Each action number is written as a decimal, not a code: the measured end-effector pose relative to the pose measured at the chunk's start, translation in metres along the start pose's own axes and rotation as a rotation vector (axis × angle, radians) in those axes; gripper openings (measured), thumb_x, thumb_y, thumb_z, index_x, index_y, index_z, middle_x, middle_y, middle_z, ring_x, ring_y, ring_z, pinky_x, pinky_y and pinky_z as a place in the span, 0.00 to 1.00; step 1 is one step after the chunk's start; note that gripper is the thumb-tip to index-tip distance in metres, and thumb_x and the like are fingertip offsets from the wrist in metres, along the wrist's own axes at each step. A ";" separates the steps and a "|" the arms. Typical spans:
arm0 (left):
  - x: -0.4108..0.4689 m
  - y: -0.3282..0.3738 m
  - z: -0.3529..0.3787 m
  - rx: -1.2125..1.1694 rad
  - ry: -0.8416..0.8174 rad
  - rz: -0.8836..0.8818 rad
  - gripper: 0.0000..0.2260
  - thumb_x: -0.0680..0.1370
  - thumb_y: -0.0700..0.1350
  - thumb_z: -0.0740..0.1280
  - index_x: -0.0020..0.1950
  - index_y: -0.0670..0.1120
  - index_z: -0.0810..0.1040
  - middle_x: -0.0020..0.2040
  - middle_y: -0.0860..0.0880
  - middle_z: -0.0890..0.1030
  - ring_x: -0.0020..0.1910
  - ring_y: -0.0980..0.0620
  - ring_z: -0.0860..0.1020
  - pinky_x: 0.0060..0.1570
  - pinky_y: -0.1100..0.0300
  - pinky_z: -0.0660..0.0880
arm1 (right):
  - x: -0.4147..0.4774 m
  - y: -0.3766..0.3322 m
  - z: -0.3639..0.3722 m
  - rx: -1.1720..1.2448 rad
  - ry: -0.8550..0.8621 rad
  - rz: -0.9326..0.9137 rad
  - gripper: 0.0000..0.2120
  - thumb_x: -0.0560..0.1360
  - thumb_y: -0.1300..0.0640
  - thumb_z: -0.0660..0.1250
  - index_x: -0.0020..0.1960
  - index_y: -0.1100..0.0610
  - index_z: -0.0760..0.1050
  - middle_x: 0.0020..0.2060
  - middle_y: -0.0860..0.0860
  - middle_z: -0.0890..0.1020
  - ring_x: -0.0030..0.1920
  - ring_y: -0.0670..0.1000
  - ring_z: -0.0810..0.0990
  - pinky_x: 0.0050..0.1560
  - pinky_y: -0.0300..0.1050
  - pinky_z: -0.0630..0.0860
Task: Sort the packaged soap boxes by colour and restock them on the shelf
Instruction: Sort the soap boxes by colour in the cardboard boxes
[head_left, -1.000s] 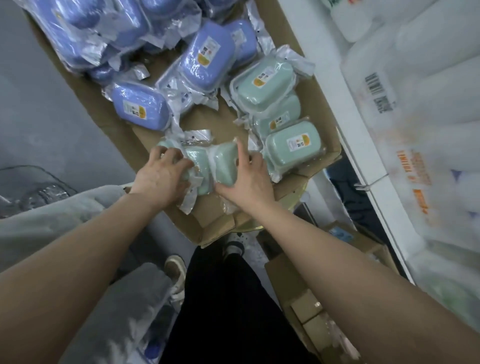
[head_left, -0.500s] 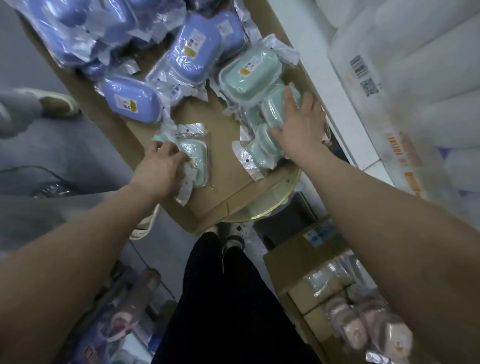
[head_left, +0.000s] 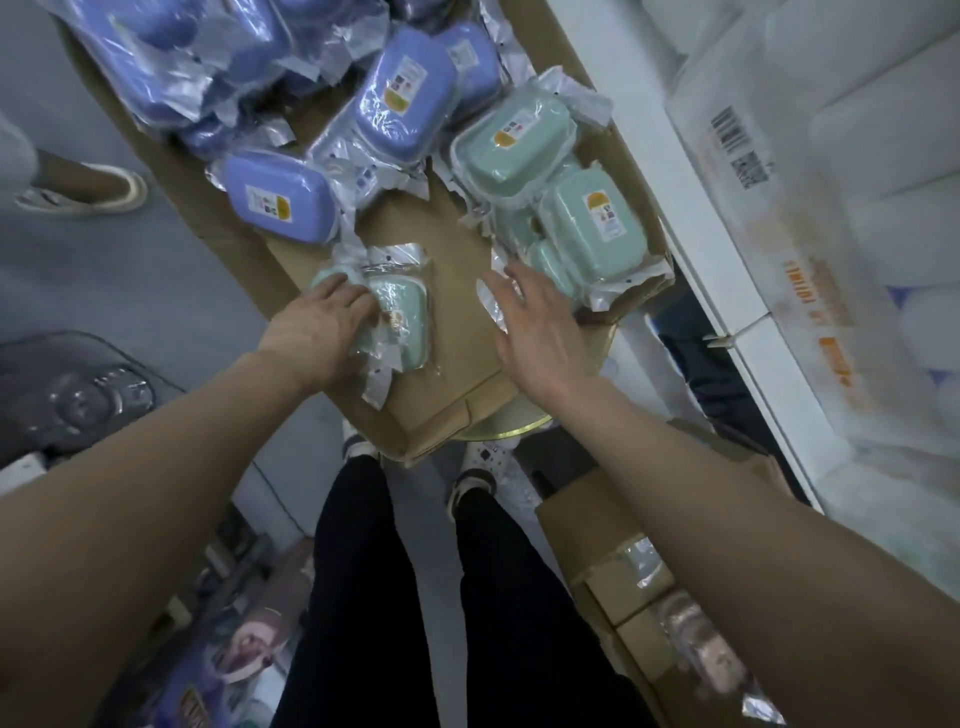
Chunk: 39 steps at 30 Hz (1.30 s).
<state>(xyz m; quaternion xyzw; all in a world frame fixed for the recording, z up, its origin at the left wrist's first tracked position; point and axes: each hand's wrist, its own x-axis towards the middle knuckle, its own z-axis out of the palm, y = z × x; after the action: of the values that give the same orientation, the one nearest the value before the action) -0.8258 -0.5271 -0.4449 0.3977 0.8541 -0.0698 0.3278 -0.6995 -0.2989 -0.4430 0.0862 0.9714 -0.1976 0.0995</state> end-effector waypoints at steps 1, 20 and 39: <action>0.000 -0.004 -0.001 0.019 0.006 0.024 0.29 0.69 0.56 0.74 0.66 0.48 0.69 0.67 0.45 0.69 0.70 0.43 0.63 0.70 0.51 0.62 | 0.001 -0.006 0.006 0.018 -0.029 0.013 0.30 0.69 0.69 0.67 0.70 0.61 0.70 0.65 0.63 0.72 0.62 0.64 0.73 0.59 0.59 0.74; 0.030 -0.127 -0.058 -0.373 0.206 -0.064 0.27 0.77 0.58 0.64 0.67 0.41 0.65 0.59 0.36 0.74 0.56 0.34 0.74 0.53 0.44 0.70 | 0.043 -0.106 0.085 0.168 -0.129 0.531 0.36 0.74 0.44 0.69 0.76 0.57 0.59 0.69 0.59 0.66 0.65 0.61 0.67 0.62 0.54 0.69; 0.035 -0.084 -0.063 -0.417 0.064 0.078 0.30 0.71 0.59 0.72 0.66 0.46 0.70 0.62 0.45 0.78 0.61 0.43 0.76 0.58 0.50 0.70 | 0.012 -0.114 0.049 0.077 0.042 0.443 0.46 0.73 0.51 0.73 0.79 0.50 0.44 0.76 0.60 0.57 0.74 0.61 0.63 0.66 0.56 0.74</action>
<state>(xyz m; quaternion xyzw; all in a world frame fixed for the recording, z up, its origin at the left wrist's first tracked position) -0.9346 -0.5371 -0.4298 0.3559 0.8440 0.1340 0.3782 -0.7265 -0.4202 -0.4481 0.3052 0.9224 -0.2060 0.1169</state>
